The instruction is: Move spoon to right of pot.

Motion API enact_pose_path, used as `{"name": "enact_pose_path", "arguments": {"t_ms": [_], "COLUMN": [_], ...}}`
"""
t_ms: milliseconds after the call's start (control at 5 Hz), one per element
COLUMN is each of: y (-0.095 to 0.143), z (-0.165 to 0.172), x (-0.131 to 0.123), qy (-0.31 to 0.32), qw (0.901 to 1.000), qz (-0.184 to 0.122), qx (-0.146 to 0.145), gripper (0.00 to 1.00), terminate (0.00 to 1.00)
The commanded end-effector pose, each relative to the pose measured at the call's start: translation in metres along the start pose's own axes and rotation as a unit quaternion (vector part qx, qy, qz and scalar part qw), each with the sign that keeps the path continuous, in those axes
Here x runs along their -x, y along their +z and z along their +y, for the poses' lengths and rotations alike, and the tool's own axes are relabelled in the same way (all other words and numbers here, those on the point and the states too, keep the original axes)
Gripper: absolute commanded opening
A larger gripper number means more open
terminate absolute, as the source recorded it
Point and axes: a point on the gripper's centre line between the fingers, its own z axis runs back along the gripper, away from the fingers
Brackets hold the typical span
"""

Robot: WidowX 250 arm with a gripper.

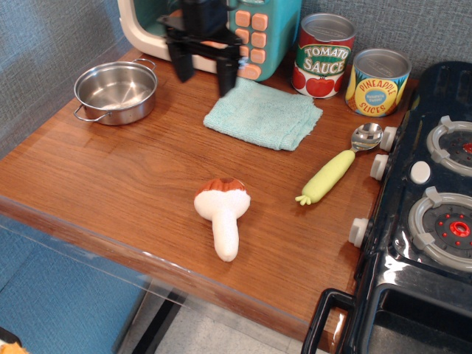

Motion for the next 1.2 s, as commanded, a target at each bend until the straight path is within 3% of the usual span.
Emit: {"name": "enact_pose_path", "arguments": {"t_ms": [0, 200, 400, 1000], "y": [0.025, 0.010, -0.010, -0.049], "z": [-0.090, -0.126, -0.140, -0.160], "x": [0.012, 0.017, 0.020, 0.022], "qy": [-0.108, -0.149, -0.166, -0.175], "qw": [0.9930, 0.9879, 0.9857, 0.9841], "qz": [-0.043, -0.042, -0.026, 0.013], "qx": [0.021, 0.010, -0.007, -0.024], "gripper": [1.00, 1.00, 1.00, 1.00], "terminate": [0.00, 0.00, 0.00, 0.00]}}
